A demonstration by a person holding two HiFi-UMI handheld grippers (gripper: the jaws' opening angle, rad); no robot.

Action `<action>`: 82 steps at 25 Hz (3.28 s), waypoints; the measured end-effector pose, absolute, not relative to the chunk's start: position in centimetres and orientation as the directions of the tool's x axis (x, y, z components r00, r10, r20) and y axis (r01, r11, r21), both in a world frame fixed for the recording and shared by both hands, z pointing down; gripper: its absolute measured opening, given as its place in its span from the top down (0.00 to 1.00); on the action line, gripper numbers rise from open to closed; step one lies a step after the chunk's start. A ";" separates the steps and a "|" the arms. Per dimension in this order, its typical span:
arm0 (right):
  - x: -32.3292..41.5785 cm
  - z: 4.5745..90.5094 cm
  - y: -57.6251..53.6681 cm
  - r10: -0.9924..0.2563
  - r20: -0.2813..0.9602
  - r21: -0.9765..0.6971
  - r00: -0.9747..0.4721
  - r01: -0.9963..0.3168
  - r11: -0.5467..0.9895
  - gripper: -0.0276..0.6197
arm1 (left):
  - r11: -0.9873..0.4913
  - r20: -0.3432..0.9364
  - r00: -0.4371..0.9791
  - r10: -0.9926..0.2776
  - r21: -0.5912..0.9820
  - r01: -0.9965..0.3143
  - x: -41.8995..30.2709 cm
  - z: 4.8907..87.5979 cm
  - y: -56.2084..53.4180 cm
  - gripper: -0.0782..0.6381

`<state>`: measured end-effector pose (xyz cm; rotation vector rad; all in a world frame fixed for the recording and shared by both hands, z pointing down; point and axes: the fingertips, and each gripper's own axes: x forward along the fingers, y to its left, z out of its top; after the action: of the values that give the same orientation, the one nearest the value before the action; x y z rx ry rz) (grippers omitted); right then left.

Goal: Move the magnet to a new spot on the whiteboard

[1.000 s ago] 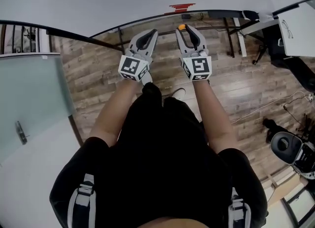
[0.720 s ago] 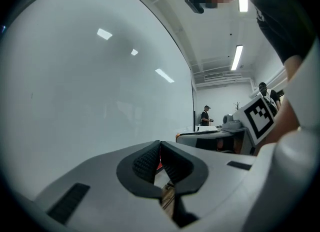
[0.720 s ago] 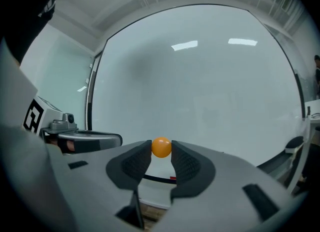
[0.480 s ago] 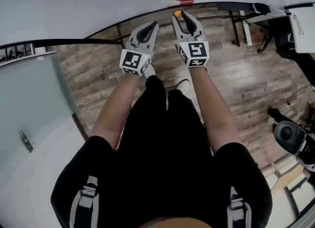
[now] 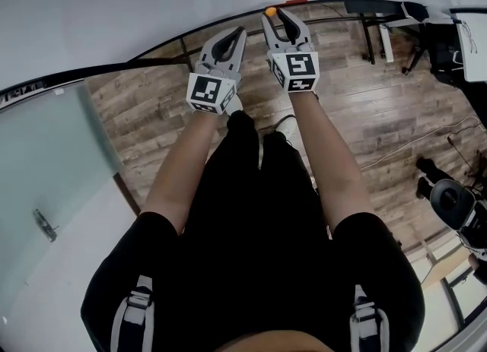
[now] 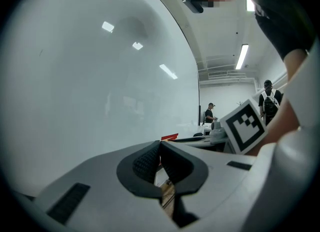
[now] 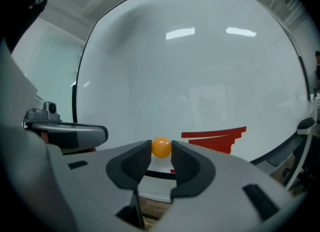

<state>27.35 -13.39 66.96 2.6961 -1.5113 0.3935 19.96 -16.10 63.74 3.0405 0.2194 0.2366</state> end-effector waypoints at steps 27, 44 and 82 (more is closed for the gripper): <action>29.2 70.2 -15.6 -0.782 0.281 -0.106 0.556 -0.792 -0.602 0.69 | -0.984 0.183 0.972 0.150 0.127 0.128 19.8 65.8 -18.7 0.88; 22.0 51.6 -12.2 -0.916 0.086 -0.104 0.392 -0.911 -0.400 0.77 | -0.980 0.074 0.980 0.185 0.082 0.179 14.4 51.1 -17.8 0.88; 10.3 34.3 -5.4 -0.989 -0.037 0.013 0.143 -0.990 -0.144 0.97 | -0.971 -0.006 0.971 0.238 -0.008 0.238 4.9 34.2 -11.9 0.88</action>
<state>10.25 -5.44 34.33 2.3863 -2.0648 -0.0580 4.89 -11.94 34.21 3.1259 0.3770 -0.0102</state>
